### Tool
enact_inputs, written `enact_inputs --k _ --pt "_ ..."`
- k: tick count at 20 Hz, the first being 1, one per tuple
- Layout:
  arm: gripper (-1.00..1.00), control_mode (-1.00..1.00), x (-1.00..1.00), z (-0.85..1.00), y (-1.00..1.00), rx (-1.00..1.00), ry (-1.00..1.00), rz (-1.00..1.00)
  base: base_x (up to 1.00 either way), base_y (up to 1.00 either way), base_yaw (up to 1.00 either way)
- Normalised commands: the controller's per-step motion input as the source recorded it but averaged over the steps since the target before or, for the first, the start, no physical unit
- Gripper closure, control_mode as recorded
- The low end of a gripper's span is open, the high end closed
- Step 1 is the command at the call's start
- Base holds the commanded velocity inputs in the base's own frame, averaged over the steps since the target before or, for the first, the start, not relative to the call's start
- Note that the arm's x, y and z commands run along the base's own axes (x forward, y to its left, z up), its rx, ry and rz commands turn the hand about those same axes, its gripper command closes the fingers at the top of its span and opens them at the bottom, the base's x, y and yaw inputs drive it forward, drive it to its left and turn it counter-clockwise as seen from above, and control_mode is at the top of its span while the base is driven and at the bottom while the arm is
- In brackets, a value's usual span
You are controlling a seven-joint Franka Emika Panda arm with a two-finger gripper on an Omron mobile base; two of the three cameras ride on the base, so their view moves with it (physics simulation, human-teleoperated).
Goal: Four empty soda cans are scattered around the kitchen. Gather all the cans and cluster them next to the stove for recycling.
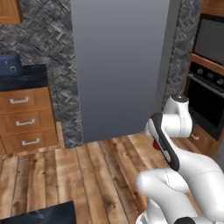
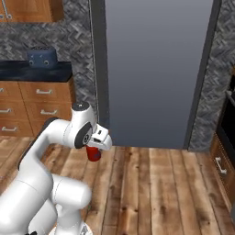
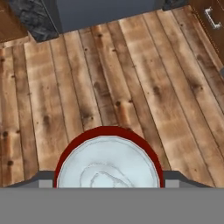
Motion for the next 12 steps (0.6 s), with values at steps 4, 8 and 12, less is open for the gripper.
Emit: enact_inputs --k 4,8,12 --pt "1.0 1.0 0.0 0.0 0.0 0.0 0.0 0.0 0.62 0.0 0.38" --pt "1.0 1.0 0.0 0.0 0.0 0.0 0.0 0.0 0.59 0.0 0.41" --pt "1.0 1.0 0.0 0.0 0.0 0.0 0.0 0.0 0.59 0.0 0.41"
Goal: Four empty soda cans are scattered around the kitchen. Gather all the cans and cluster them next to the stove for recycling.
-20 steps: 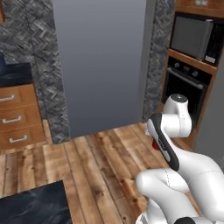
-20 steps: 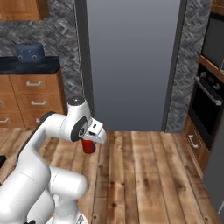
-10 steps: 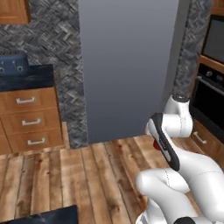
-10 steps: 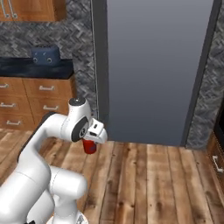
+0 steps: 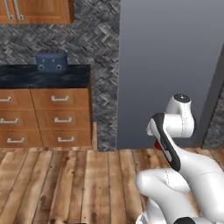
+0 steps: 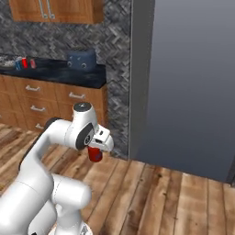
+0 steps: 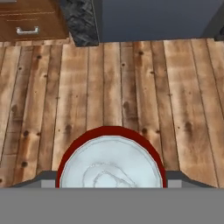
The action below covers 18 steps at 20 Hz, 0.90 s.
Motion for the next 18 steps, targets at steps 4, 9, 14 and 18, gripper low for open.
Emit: enact_inputs --k 4,9,14,18 --pt "1.0 1.0 0.0 0.0 0.0 0.0 0.0 0.0 0.59 0.0 0.4" --pt "1.0 1.0 0.0 0.0 0.0 0.0 0.0 0.0 0.6 0.0 0.39" --pt "1.0 1.0 0.0 0.0 0.0 0.0 0.0 0.0 0.66 0.02 0.27" --pt "1.0 1.0 0.0 0.0 0.0 0.0 0.0 0.0 0.71 0.09 0.16"
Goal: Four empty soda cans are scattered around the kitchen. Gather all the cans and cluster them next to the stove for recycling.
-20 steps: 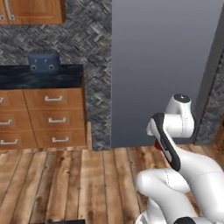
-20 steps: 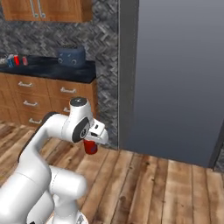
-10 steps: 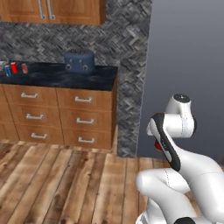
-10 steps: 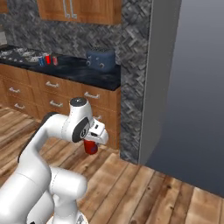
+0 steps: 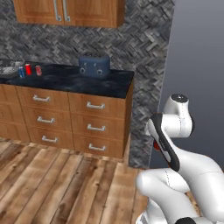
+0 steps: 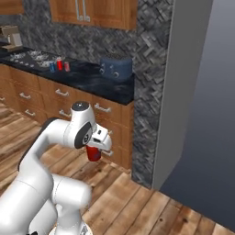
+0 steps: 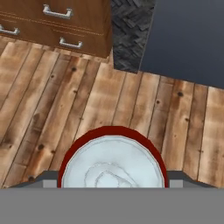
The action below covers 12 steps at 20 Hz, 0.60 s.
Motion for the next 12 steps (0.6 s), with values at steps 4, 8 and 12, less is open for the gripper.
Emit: enact_inputs --k 4,8,12 --pt "1.0 1.0 0.0 0.0 0.0 0.0 0.0 0.0 0.69 0.27 0.02" --pt "1.0 1.0 0.0 0.0 0.0 0.0 0.0 0.0 0.6 0.39 -0.02" --pt "1.0 1.0 0.0 0.0 0.0 0.0 0.0 0.0 0.54 0.44 -0.04"
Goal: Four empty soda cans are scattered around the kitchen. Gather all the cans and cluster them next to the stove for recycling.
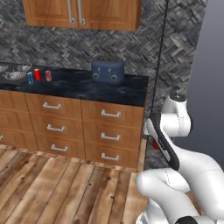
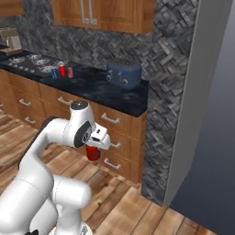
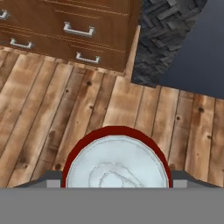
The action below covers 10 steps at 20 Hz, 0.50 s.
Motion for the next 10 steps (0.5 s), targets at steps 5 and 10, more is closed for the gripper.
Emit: enact_inputs --k 5,10 --pt "1.0 1.0 0.0 0.0 0.0 0.0 0.0 0.0 0.53 0.47 -0.02" --pt "1.0 1.0 0.0 0.0 0.0 0.0 0.0 0.0 0.55 0.43 -0.05"
